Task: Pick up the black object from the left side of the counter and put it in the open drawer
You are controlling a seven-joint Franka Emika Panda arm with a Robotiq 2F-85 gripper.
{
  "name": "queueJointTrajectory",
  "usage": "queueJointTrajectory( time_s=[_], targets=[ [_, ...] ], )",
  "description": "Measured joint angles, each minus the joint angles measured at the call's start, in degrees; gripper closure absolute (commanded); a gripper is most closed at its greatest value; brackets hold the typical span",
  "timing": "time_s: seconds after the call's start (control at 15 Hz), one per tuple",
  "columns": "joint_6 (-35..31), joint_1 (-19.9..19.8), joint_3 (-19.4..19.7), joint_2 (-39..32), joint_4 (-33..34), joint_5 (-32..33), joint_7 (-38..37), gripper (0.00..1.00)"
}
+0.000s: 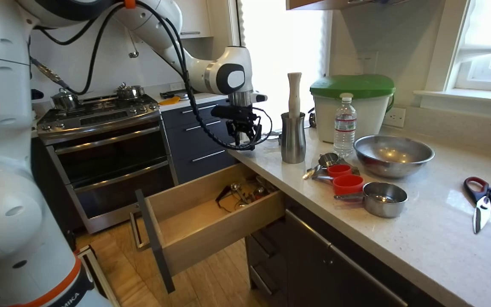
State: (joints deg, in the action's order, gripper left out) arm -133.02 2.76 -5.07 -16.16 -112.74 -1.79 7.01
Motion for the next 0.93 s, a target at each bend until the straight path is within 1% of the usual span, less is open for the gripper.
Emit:
queueJointTrajectory(
  time_s=[0.33,0.53,0.73,0.93],
  targets=[
    [-0.9,-1.7,0.1,6.5,-8.4,-4.8,1.4,0.58],
    [-3.6,-2.5,0.4,9.8,-13.7,-8.0,2.6,0.58],
    [-6.3,-2.8,1.2,12.1,-18.1,-10.3,3.0,0.58],
    [-7.6,-2.9,2.0,13.1,-20.9,-10.7,2.9,0.58]
  ],
)
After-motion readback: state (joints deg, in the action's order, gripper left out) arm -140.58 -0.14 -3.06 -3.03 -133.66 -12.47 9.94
